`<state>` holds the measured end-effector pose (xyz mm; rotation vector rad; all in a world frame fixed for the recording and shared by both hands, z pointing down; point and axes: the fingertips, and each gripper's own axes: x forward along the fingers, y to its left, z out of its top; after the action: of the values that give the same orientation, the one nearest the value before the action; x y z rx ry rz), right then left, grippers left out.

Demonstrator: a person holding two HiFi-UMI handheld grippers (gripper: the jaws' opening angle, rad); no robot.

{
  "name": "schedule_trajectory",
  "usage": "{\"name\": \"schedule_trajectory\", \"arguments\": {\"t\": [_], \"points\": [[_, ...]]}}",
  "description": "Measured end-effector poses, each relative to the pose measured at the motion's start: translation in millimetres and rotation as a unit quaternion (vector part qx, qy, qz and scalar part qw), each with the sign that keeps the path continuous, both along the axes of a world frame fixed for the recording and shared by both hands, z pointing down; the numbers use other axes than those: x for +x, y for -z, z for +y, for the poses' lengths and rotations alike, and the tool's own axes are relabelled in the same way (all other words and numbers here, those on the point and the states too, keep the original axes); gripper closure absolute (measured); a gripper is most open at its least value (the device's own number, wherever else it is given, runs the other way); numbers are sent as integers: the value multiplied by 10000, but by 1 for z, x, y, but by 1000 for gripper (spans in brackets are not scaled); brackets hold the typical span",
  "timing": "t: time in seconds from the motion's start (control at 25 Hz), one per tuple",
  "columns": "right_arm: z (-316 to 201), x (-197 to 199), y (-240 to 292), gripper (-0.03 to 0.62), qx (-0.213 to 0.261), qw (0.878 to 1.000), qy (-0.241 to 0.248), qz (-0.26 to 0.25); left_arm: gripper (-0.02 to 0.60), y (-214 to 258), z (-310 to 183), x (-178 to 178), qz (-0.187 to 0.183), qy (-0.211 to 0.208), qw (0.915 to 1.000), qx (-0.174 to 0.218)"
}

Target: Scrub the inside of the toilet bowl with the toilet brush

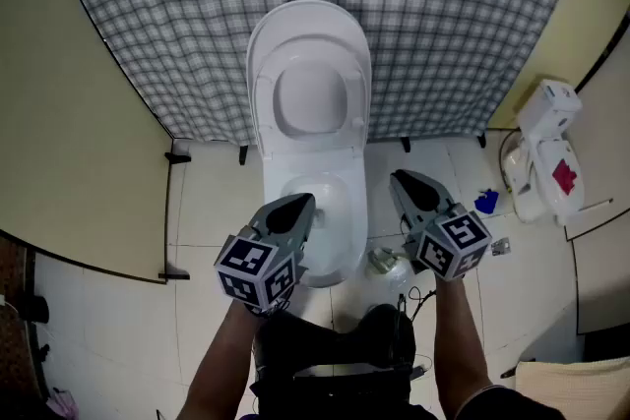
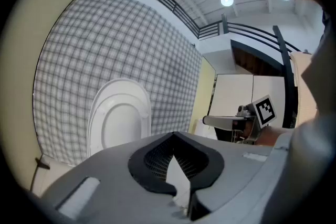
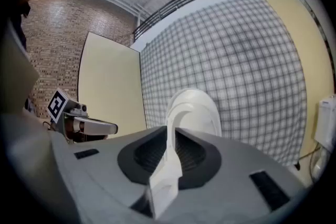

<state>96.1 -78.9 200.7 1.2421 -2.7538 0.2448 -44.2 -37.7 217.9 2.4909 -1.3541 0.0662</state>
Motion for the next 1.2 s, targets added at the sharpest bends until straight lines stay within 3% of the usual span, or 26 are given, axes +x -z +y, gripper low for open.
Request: {"name": "schedule_trajectory", "arguments": {"t": [0.16,0.32,0.64,0.84,1.04,1.2], "points": [[11,-32,68,554,528,9984,77,-200,575,67,4,-5,36,-116,9983,576],[31,-58,135,554,1091,9929,242,-415,575,131,22,0,325,-312,9943,970],[64,-88,214,557,1400,9847,667,-791,575,191,34,-8,389,-210,9927,1122],[71,-96,227,556,1211,9851,821,-907,575,218,30,-8,341,-162,9919,1211],[75,-105,223,566,1462,9846,815,-505,575,230,33,-6,547,-266,9895,1308],[68,-103,223,577,1288,9878,753,-439,575,232,29,-3,252,-294,9918,1214]]}}
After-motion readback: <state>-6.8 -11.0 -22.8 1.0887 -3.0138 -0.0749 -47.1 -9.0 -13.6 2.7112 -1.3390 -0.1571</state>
